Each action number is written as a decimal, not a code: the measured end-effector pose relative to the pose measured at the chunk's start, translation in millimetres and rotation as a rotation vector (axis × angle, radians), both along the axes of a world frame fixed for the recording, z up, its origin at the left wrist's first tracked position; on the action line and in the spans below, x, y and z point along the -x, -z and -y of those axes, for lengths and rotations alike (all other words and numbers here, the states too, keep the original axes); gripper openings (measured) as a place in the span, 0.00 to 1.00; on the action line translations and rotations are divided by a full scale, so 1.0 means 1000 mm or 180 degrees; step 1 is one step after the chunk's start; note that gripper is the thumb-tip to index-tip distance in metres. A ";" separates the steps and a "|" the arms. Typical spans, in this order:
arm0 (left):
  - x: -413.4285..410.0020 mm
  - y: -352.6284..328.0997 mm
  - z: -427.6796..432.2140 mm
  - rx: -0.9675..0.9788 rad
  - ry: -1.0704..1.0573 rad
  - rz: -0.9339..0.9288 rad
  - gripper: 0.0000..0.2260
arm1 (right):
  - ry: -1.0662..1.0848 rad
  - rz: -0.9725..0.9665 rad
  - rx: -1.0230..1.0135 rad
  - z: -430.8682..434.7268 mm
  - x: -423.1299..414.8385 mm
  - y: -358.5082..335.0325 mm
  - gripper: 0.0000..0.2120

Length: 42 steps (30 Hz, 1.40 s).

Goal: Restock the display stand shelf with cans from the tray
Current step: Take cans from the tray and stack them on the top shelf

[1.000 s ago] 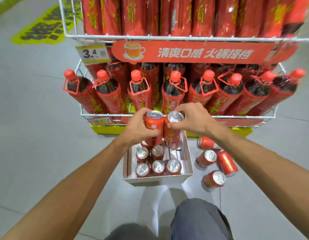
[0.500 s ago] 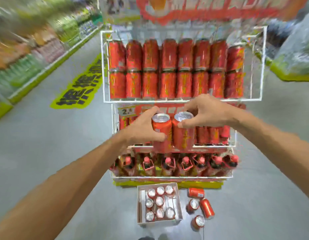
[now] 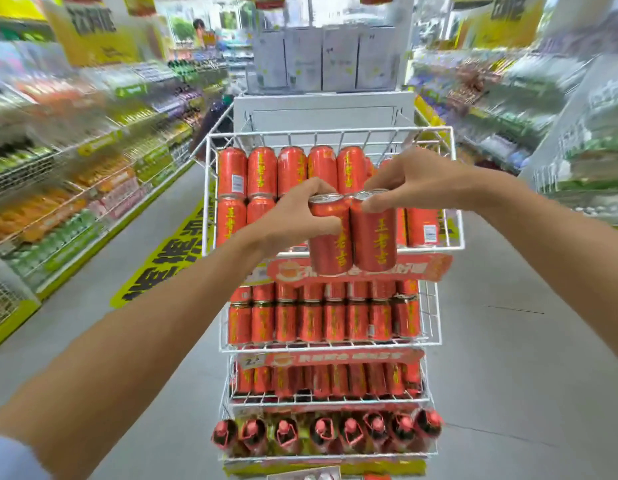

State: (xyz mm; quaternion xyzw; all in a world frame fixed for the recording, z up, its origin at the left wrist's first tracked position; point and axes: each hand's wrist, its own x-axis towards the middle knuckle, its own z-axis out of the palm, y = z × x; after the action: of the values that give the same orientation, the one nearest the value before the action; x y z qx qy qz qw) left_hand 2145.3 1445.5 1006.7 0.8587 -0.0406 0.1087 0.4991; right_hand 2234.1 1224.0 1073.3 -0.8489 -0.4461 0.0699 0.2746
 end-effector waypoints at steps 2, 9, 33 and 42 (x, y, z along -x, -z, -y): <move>-0.019 -0.011 0.010 0.0038 -0.0102 -0.0035 0.20 | 0.0084 0.0014 0.0018 0.006 -0.021 -0.011 0.22; -0.084 0.000 0.061 0.0238 -0.0327 -0.0161 0.22 | -0.0002 0.0033 0.0182 0.050 -0.092 0.000 0.19; -0.168 -0.004 0.113 -0.1708 0.0056 -0.0147 0.22 | -0.0288 0.1513 0.0784 0.089 -0.190 0.054 0.19; -0.172 0.016 0.106 -0.1546 -0.0024 0.0166 0.23 | -0.0275 0.1475 0.1062 0.081 -0.194 0.052 0.19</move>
State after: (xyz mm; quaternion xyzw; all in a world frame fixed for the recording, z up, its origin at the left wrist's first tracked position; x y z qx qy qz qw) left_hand 2317.3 1339.1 990.6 0.9506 -0.0753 0.1197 0.2764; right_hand 2428.1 1143.0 1021.1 -0.8559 -0.5151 -0.0420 0.0187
